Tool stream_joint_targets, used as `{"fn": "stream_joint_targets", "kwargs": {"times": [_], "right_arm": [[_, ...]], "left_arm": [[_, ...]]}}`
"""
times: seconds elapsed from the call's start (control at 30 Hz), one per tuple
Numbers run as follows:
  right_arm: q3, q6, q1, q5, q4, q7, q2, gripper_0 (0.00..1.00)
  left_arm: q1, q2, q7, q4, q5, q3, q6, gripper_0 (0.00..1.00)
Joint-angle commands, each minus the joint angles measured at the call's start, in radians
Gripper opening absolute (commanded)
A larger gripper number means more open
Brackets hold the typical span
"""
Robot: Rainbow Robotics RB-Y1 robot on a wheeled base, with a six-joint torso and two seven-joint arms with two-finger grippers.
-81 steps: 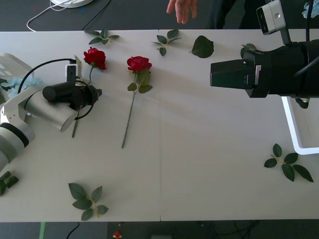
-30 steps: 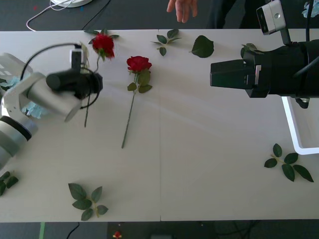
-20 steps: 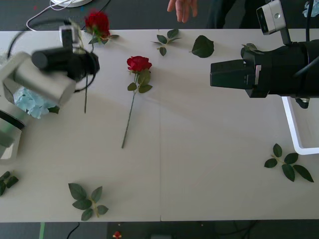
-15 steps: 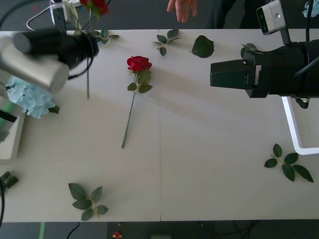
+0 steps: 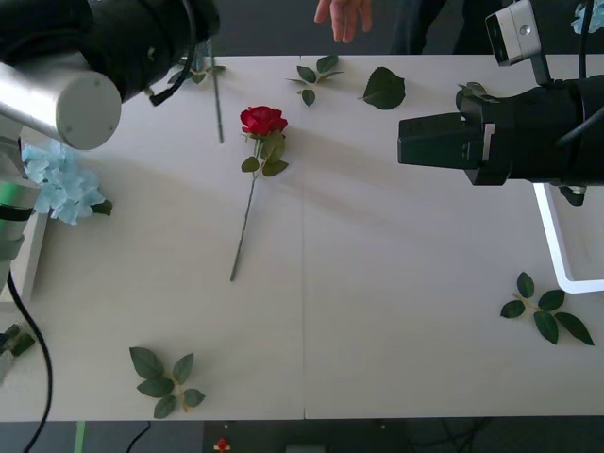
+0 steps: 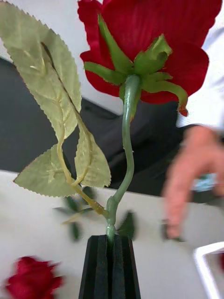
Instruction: Place the red flowers into the right box and the blue flowers into the left box. If a person shows an open palm, hand one flower to the person first, then continue sorting.
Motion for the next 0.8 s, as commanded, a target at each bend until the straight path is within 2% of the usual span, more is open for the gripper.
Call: {"fn": "stream_joint_targets", "kwargs": {"times": [0.03,0.4,0.8], "right_arm": [[0.002,-0.005,0.009,-0.014,-0.03,0.025,0.015,1.0],[0.002,-0.005,0.009,-0.014,-0.03,0.025,0.015,1.0],[0.002,-0.005,0.009,-0.014,-0.03,0.025,0.015,1.0]], "left_arm": [[0.006,-0.039,0.024,-0.11,0.067,0.038,-0.019,0.0],[0.007,-0.067,0.024,-0.299,0.197,0.004,-0.019,0.0],[0.012,-0.096,0.033,-0.387,0.233,-0.092,-0.027,0.0]]}}
